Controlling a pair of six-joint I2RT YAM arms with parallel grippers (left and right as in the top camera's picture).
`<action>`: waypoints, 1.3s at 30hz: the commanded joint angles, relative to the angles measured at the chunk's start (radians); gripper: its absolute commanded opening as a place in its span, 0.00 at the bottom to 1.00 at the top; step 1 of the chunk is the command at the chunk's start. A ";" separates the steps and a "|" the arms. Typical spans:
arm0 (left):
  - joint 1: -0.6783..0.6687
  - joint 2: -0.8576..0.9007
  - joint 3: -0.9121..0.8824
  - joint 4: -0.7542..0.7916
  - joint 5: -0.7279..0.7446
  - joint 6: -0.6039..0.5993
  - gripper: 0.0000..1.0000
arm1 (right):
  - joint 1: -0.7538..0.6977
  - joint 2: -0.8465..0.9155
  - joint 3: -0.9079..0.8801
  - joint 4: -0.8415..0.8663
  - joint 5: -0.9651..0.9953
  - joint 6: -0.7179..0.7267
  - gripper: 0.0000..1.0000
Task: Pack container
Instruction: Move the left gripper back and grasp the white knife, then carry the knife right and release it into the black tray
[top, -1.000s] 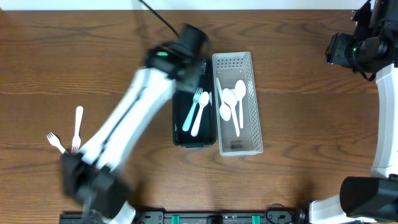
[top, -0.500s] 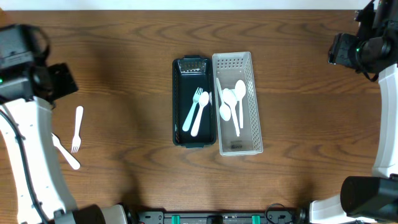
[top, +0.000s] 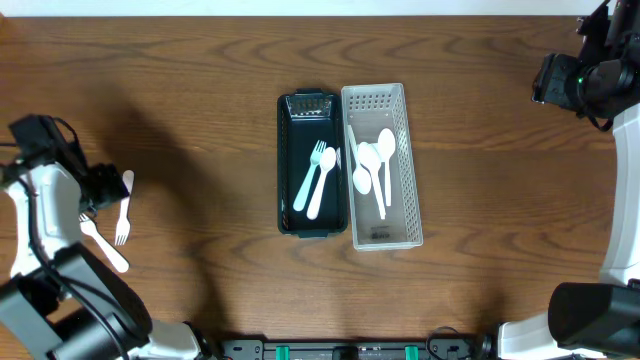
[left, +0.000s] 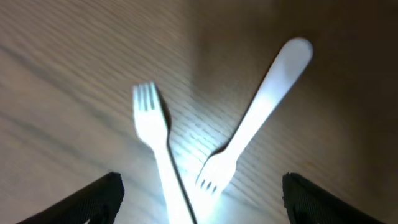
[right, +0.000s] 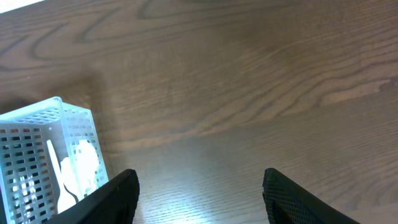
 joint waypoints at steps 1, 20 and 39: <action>0.002 0.051 -0.042 0.055 0.012 0.051 0.83 | -0.006 0.001 -0.002 0.004 0.003 -0.014 0.67; 0.002 0.239 -0.052 0.098 0.194 0.264 0.79 | -0.028 0.001 -0.002 0.002 0.004 -0.022 0.67; 0.002 0.255 -0.051 0.103 0.190 0.250 0.06 | -0.035 0.001 -0.002 -0.002 0.004 -0.021 0.67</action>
